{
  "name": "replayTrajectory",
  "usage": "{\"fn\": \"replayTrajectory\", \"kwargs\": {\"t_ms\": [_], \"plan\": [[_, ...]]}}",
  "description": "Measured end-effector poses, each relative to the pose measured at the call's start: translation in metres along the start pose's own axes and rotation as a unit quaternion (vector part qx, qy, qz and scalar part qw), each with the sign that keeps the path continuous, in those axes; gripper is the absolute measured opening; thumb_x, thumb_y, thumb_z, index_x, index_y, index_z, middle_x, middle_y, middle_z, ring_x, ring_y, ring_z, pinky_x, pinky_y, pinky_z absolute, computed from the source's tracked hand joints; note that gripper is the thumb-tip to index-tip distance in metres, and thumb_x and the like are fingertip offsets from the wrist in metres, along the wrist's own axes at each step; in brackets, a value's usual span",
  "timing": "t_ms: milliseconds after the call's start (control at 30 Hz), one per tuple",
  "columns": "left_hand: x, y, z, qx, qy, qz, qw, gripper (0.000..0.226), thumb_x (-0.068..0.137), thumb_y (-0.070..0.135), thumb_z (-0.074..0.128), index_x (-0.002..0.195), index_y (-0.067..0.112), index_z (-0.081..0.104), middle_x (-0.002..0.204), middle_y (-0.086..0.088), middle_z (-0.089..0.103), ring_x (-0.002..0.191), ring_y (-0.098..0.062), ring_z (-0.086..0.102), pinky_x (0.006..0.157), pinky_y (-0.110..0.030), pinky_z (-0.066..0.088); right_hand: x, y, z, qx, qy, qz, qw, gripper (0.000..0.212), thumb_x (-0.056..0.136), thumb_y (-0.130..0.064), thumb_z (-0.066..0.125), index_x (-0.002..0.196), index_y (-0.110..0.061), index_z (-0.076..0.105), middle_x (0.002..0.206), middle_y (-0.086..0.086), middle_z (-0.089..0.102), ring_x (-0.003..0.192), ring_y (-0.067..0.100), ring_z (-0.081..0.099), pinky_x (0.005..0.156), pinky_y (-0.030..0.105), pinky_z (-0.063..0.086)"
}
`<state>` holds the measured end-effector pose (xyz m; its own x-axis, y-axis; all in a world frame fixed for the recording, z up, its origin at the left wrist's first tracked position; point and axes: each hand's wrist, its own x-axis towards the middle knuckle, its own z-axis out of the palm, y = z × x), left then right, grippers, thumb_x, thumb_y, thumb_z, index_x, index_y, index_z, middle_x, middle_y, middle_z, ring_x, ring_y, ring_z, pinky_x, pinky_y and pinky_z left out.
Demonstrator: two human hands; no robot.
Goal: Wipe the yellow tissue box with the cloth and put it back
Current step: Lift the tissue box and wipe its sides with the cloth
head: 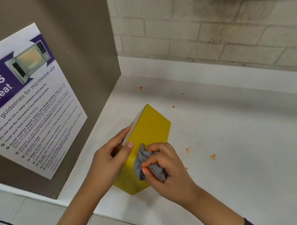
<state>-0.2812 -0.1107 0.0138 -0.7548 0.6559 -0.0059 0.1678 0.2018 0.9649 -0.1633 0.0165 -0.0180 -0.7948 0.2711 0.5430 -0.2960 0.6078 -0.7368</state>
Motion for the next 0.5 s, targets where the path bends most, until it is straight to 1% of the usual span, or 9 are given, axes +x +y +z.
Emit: {"fn": "replayTrajectory", "kwargs": {"t_ms": [67, 133, 200, 233, 267, 300, 367, 400, 500], "plan": [[0.002, -0.007, 0.001, -0.025, -0.013, -0.003, 1.000, 0.037, 0.090, 0.023, 0.058, 0.117, 0.048, 0.057, 0.095, 0.039, 0.066, 0.100, 0.017, 0.057, 0.080, 0.003, 0.038, -0.006, 0.012, 0.001, -0.010, 0.006, 0.013, 1.000, 0.008, 0.084, -0.019, 0.062, 0.091, -0.019, 0.058, 0.107, -0.006, 0.050, 0.105, 0.009, 0.049, 0.093, 0.018, 0.036], [0.003, -0.014, -0.001, -0.046, -0.024, -0.003, 0.999, 0.037, 0.087, 0.025, 0.055, 0.118, 0.046, 0.057, 0.111, 0.034, 0.064, 0.113, 0.010, 0.055, 0.087, -0.003, 0.041, -0.009, 0.025, -0.002, -0.013, 0.022, 0.043, 0.999, 0.010, 0.083, -0.017, 0.062, 0.091, -0.019, 0.058, 0.107, -0.006, 0.051, 0.106, 0.005, 0.048, 0.093, 0.017, 0.037], [0.003, -0.021, -0.003, -0.051, -0.028, -0.003, 0.998, 0.037, 0.085, 0.035, 0.056, 0.120, 0.046, 0.057, 0.109, 0.014, 0.070, 0.108, -0.008, 0.061, 0.088, -0.016, 0.044, -0.006, 0.040, -0.008, -0.003, 0.050, 0.088, 0.995, 0.012, 0.081, -0.006, 0.063, 0.089, -0.013, 0.058, 0.100, -0.006, 0.054, 0.103, -0.002, 0.050, 0.091, 0.014, 0.038], [0.003, -0.024, -0.005, -0.043, -0.028, -0.002, 0.999, 0.037, 0.086, 0.036, 0.058, 0.122, 0.045, 0.055, 0.107, -0.005, 0.068, 0.107, -0.023, 0.059, 0.088, -0.023, 0.043, -0.003, 0.048, -0.012, -0.001, 0.066, 0.116, 0.991, 0.013, 0.080, 0.001, 0.062, 0.087, -0.009, 0.058, 0.095, -0.004, 0.055, 0.098, -0.005, 0.051, 0.087, 0.012, 0.038], [0.003, -0.026, -0.006, -0.032, -0.028, -0.002, 0.999, 0.038, 0.087, 0.036, 0.058, 0.123, 0.044, 0.054, 0.106, -0.023, 0.062, 0.105, -0.035, 0.054, 0.086, -0.029, 0.041, 0.001, 0.054, -0.017, 0.001, 0.084, 0.152, 0.985, 0.014, 0.080, 0.007, 0.060, 0.085, -0.006, 0.058, 0.090, -0.001, 0.056, 0.092, -0.007, 0.053, 0.084, 0.011, 0.039], [0.003, -0.028, -0.006, -0.024, -0.027, -0.002, 0.999, 0.039, 0.086, 0.034, 0.054, 0.123, 0.046, 0.054, 0.105, -0.031, 0.056, 0.102, -0.040, 0.051, 0.083, -0.031, 0.040, 0.007, 0.059, -0.022, 0.006, 0.106, 0.195, 0.975, 0.015, 0.080, 0.009, 0.059, 0.083, -0.006, 0.059, 0.087, 0.003, 0.058, 0.087, -0.006, 0.054, 0.080, 0.012, 0.041], [0.004, -0.029, -0.004, -0.022, -0.023, 0.011, 0.999, 0.042, 0.084, 0.032, 0.052, 0.121, 0.052, 0.054, 0.095, -0.034, 0.051, 0.090, -0.038, 0.050, 0.077, -0.026, 0.040, 0.020, 0.067, -0.033, 0.031, 0.157, 0.268, 0.950, 0.016, 0.085, 0.004, 0.057, 0.083, -0.011, 0.058, 0.083, 0.003, 0.061, 0.078, -0.006, 0.056, 0.074, 0.011, 0.042], [0.005, -0.030, -0.002, -0.022, -0.021, 0.019, 0.999, 0.042, 0.084, 0.031, 0.052, 0.119, 0.054, 0.054, 0.087, -0.030, 0.050, 0.082, -0.031, 0.049, 0.073, -0.021, 0.039, 0.028, 0.070, -0.037, 0.047, 0.184, 0.288, 0.939, 0.014, 0.086, 0.000, 0.057, 0.083, -0.014, 0.057, 0.081, -0.001, 0.060, 0.075, -0.007, 0.055, 0.071, 0.009, 0.043], [0.004, -0.033, 0.006, -0.007, -0.023, 0.043, 0.999, 0.043, 0.082, 0.034, 0.055, 0.119, 0.056, 0.052, 0.070, 0.004, 0.045, 0.066, -0.003, 0.045, 0.063, -0.008, 0.037, 0.055, 0.070, -0.038, 0.076, 0.224, 0.290, 0.927, 0.008, 0.089, -0.005, 0.057, 0.089, -0.013, 0.056, 0.085, -0.003, 0.059, 0.076, -0.008, 0.055, 0.071, 0.006, 0.043]]}}
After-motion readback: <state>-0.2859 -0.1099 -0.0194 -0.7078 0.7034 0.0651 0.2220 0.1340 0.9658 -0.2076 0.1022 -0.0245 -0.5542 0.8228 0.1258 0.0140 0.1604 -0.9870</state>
